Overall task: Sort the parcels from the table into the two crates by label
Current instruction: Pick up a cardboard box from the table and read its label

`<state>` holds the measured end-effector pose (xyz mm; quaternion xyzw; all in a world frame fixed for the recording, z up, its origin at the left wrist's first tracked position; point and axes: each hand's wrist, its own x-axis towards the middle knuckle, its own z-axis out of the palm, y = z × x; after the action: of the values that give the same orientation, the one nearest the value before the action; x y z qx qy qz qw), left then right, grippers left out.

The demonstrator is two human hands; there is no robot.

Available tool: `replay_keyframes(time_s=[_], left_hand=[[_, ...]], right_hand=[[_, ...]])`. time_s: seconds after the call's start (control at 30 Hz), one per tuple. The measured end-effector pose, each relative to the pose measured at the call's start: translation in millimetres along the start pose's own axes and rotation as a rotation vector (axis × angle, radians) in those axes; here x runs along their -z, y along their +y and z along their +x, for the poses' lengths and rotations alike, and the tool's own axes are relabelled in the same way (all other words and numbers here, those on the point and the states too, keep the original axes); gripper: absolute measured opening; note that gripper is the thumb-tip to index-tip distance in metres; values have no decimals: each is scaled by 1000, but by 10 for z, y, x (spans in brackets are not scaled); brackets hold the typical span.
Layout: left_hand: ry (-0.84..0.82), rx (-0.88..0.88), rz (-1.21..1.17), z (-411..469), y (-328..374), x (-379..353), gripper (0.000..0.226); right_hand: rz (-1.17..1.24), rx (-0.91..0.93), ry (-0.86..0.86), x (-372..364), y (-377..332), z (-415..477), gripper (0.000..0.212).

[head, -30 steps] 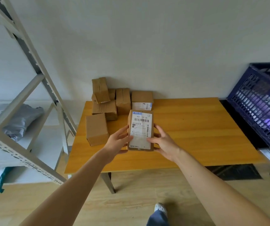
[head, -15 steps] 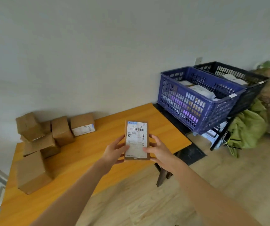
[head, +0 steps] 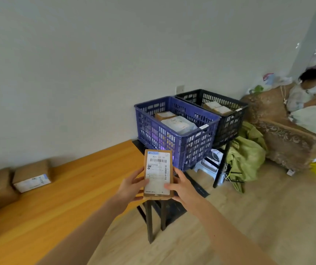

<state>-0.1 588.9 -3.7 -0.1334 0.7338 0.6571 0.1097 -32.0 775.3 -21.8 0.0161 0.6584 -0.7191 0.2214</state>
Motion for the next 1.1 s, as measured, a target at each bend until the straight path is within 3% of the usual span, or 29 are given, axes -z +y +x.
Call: replay_keyframes(time_s=[0.47, 0.7, 1.1], left_hand=[[-82, -107, 25, 871, 884, -1206, 56], [-94, -189, -62, 1667, 1458, -1447, 53], [30, -218, -111, 2999, 2098, -1428, 50]], right_hand=[[58, 101, 86, 1471, -723, 525, 62], [0, 182, 105, 1938, -1396, 1186, 43], [-37, 194, -18, 2277, -2193, 2616, 46]])
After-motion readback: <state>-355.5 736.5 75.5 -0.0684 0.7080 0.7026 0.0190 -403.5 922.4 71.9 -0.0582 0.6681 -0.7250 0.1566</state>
